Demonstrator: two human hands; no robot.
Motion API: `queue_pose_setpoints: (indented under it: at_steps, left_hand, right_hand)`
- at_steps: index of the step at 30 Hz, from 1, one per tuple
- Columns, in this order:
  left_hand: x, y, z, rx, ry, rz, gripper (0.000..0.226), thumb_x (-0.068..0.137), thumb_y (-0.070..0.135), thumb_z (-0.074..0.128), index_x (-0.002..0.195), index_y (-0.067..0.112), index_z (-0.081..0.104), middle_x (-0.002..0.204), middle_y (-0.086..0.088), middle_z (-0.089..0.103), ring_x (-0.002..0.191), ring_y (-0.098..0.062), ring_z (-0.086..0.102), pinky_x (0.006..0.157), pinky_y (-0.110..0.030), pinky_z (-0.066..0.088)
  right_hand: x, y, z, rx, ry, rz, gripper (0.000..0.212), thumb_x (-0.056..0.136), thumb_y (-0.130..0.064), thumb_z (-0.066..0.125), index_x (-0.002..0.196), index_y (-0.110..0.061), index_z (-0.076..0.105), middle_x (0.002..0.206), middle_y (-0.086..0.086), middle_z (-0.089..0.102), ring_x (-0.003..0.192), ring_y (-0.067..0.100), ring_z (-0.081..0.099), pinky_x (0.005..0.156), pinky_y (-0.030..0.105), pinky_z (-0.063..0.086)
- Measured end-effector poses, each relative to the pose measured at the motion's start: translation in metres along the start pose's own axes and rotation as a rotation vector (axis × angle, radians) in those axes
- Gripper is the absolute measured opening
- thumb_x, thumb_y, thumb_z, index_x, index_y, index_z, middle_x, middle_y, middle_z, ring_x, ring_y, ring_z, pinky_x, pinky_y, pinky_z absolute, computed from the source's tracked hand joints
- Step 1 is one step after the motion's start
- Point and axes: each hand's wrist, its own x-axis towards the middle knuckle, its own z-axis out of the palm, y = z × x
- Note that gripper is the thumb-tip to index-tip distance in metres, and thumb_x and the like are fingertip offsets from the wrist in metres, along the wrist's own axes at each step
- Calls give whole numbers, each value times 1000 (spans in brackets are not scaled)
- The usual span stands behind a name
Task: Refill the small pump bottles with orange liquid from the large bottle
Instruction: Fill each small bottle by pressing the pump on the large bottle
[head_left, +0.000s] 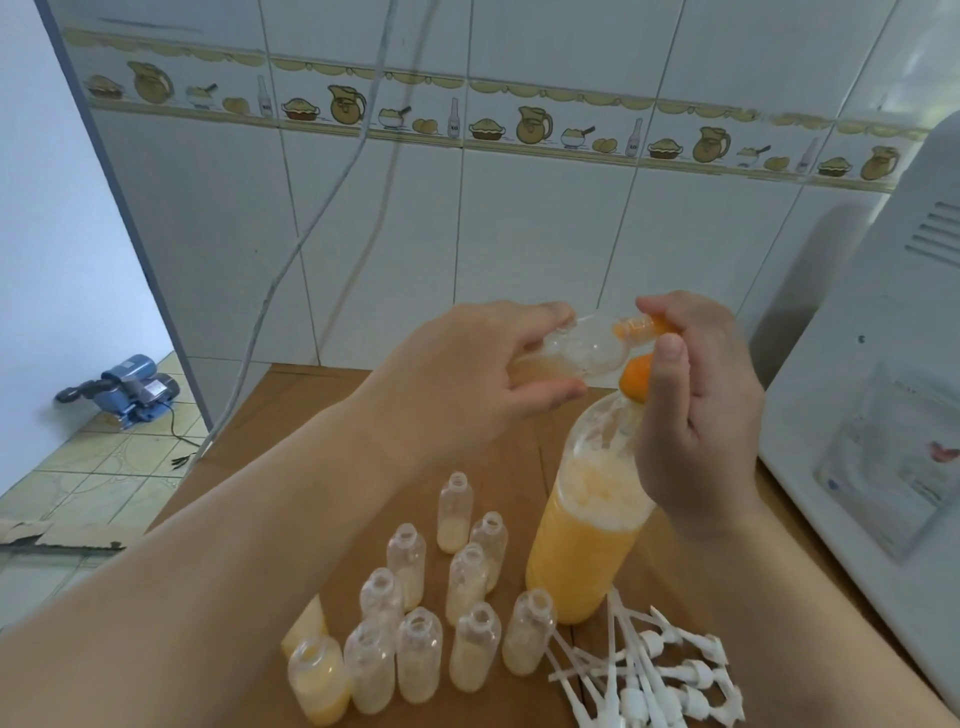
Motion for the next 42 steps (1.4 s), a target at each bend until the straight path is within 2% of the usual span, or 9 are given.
queue_pose_setpoints:
  at_steps: [2,5,7,14,20,27,32,38,42]
  left_hand:
    - [-1,2,0,-3,9,12,55,85,51,57,135,28,48,100,18,52,88,-1,49,82,-23,44]
    - [-1,3,6,-8,-15,6,53,86,49,57,134,29,48,101,17,55,87,0,51,82,-21,44]
    - [-1,1,10,2,-40,-8,54,86,49,56,135,28,48,101,16,56,84,0,50,80,-20,42]
    - [3,-1,1,2,9,18,57,85,52,56,135,28,48,102,19,53,81,6,46,78,-19,40]
    - [1,2,12,-8,-51,7,54,86,49,56,136,28,47,99,17,53,85,0,50,80,-21,42]
    - [2,0,2,-10,-11,4,55,85,50,58,134,26,49,102,17,54,85,1,49,77,-17,39]
    - [0,5,9,-50,-18,3,52,86,46,60,133,26,50,104,13,60,87,-2,54,80,-21,45]
    - [3,-1,9,-19,-45,-17,54,86,48,59,134,25,49,101,16,54,81,1,47,75,-17,37]
    - [2,3,5,-41,11,6,55,85,49,59,134,26,49,106,14,58,87,0,51,80,-20,43]
  right_hand:
    - [-1,-2,1,14,43,-8,42,96,-23,28,112,0,60,107,-4,52,104,5,48,94,14,38]
    - [-7,4,8,14,84,-32,38,96,-17,31,108,2,61,105,-3,53,103,14,53,95,48,45]
    - [-9,9,12,2,69,-26,37,95,-17,33,107,3,62,103,1,56,102,19,56,90,56,45]
    - [0,1,-1,-22,-1,7,44,97,-27,28,117,-2,59,110,-1,55,108,12,51,94,18,38]
    - [-12,10,5,-11,39,13,38,96,-19,32,112,1,60,107,1,57,106,15,53,94,34,45]
    - [-1,2,-3,-20,-38,27,44,97,-28,28,118,-3,58,111,-1,54,107,6,48,93,9,34]
    - [-6,6,8,9,64,27,38,95,-19,32,109,2,61,105,0,54,103,10,50,92,14,38]
    - [-5,10,0,-20,-69,42,43,96,-28,29,117,-4,59,110,4,59,107,6,49,93,14,38]
    - [2,2,-9,26,-10,5,43,97,-26,28,115,-5,61,109,-8,53,107,5,49,98,40,43]
